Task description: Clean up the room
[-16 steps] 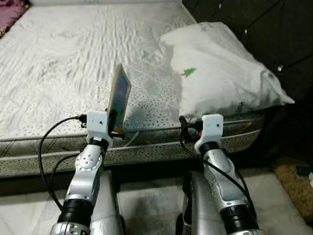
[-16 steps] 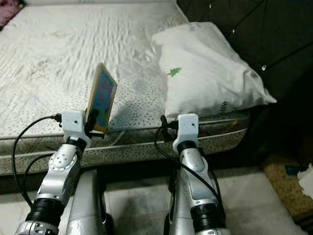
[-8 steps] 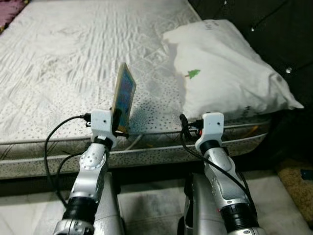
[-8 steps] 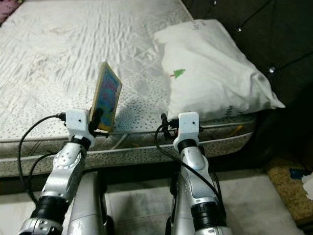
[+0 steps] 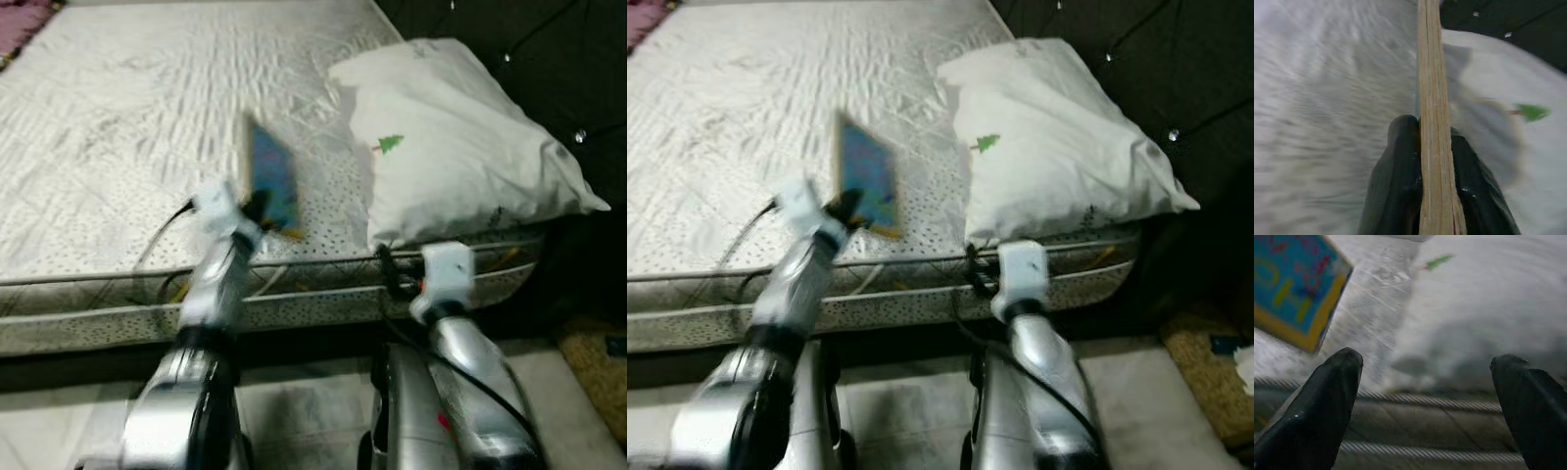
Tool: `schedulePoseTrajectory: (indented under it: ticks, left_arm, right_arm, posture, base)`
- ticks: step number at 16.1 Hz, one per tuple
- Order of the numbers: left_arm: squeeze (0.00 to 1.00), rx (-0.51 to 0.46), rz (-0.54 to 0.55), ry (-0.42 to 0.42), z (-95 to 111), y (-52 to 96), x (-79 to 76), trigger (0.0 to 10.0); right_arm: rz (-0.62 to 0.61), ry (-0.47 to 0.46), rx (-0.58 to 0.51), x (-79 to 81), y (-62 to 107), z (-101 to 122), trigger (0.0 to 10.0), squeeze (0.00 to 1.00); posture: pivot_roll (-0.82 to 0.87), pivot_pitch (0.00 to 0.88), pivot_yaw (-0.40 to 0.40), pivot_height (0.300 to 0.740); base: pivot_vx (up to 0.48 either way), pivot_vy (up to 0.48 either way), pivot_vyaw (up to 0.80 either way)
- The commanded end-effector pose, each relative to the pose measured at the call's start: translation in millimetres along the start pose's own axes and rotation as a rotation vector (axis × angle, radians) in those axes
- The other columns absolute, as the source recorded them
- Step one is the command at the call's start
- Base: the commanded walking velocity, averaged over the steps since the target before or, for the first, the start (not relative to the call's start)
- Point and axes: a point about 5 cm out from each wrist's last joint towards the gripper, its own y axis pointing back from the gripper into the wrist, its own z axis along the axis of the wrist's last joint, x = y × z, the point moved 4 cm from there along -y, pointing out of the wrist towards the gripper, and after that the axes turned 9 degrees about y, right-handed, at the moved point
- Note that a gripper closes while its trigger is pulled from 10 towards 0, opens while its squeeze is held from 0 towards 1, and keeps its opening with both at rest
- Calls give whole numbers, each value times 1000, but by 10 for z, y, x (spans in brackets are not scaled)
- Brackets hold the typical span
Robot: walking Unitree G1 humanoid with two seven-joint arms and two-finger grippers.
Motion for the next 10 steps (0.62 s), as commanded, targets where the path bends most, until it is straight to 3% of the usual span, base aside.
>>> schedulePoseTrajectory:
  ticks: [1,4,7,10]
  left_arm:
    - [0,22,-21,60,6,-53,-71,10000]
    - [0,124,-35,191,-243,-89,-202,10000]
    - [0,182,48,312,-498,-53,-129,10000]
    - [0,179,81,313,-552,-25,-47,10000]
  right_arm:
    - [-5,11,4,-84,91,29,10000,0]
    - [8,25,73,-143,401,-77,10000,0]
    - [-7,38,123,-241,609,-64,10000,0]
    - [2,53,151,-309,762,-39,10000,0]
  posture:
    - [-141,66,-9,496]
    - [-188,101,-24,496]
    - [-237,147,-40,496]
    - [-269,167,-54,496]
  base:
    - [0,0,0]
    - [0,0,0]
    - [0,0,0]
    - [0,0,0]
